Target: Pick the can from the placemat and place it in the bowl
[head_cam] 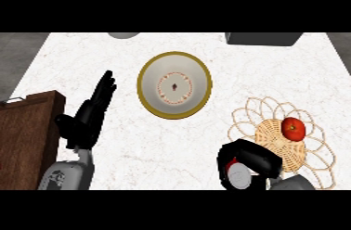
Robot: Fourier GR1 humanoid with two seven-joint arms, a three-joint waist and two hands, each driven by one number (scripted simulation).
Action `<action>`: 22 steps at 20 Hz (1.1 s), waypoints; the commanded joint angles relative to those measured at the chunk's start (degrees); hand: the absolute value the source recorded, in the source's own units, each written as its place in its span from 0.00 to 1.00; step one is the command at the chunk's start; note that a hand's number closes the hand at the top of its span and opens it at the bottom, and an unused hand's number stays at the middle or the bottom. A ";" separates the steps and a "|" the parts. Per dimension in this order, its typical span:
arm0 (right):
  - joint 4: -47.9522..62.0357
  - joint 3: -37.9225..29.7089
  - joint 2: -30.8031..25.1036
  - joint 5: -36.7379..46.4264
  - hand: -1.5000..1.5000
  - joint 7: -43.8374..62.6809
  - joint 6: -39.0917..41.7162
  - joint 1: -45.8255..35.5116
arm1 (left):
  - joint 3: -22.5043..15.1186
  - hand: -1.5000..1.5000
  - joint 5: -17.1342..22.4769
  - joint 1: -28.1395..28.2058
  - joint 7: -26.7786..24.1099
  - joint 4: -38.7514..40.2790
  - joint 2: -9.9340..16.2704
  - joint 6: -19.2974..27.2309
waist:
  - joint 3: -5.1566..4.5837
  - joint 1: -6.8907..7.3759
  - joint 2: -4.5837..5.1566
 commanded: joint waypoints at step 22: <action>-46.58 2.52 10.59 -26.46 1.00 32.01 7.23 -8.65 | 0.19 0.50 -1.37 0.64 -0.46 -0.46 -0.57 0.96 | 0.07 -2.23 -0.10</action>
